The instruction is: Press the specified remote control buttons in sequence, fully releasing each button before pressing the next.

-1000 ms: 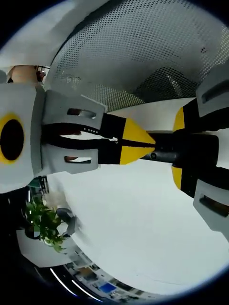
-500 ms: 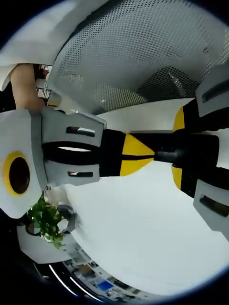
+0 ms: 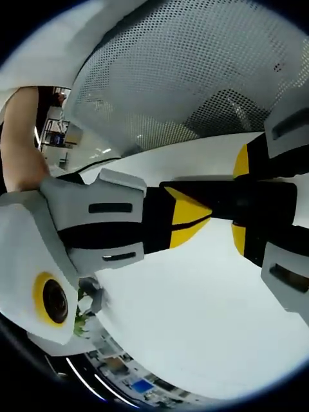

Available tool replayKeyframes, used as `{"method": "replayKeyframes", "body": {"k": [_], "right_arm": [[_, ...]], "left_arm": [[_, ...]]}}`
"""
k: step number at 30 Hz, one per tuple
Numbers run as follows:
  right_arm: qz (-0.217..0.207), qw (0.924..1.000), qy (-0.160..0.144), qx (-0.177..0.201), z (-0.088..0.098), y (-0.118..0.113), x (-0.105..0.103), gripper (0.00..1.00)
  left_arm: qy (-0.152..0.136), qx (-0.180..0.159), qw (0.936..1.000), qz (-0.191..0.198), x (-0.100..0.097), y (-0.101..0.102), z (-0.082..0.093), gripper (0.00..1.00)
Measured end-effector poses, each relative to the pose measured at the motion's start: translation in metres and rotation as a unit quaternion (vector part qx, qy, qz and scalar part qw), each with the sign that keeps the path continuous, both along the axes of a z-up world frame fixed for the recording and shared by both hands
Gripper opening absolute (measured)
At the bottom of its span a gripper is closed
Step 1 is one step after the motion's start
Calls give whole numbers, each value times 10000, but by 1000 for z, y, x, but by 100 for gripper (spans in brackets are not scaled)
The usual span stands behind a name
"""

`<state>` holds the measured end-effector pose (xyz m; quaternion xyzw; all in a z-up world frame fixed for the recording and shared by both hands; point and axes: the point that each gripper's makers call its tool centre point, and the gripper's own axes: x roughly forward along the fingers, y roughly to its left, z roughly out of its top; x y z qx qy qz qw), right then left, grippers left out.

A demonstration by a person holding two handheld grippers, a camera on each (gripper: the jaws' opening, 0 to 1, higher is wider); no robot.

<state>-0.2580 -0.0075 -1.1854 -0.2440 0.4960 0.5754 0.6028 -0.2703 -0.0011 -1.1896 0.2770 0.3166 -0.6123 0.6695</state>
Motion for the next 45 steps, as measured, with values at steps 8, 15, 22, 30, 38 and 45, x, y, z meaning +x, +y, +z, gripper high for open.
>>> {"method": "replayKeyframes", "body": {"k": [8,15,22,30,38,45], "right_arm": [[-175,9997,-121,91,-1,0,1,0],[-114,9942,-908,566,5,3,-7,0],[-161,9918,-1014,761,7,11,-16,0],[535,9883,-1395,312,4,12,-17,0],[570,9849,-1620,223,4,11,-16,0],[989,9742,-2011,279,5,12,-17,0]], "left_arm": [[0,-24,10000,13,0,0,0,24],[7,-54,10000,47,0,0,0,24],[17,-94,10000,26,-1,0,0,24],[31,-119,9999,18,-1,0,0,24],[33,-67,10000,1,-1,0,0,24],[27,-93,10000,6,-1,0,0,24]]}}
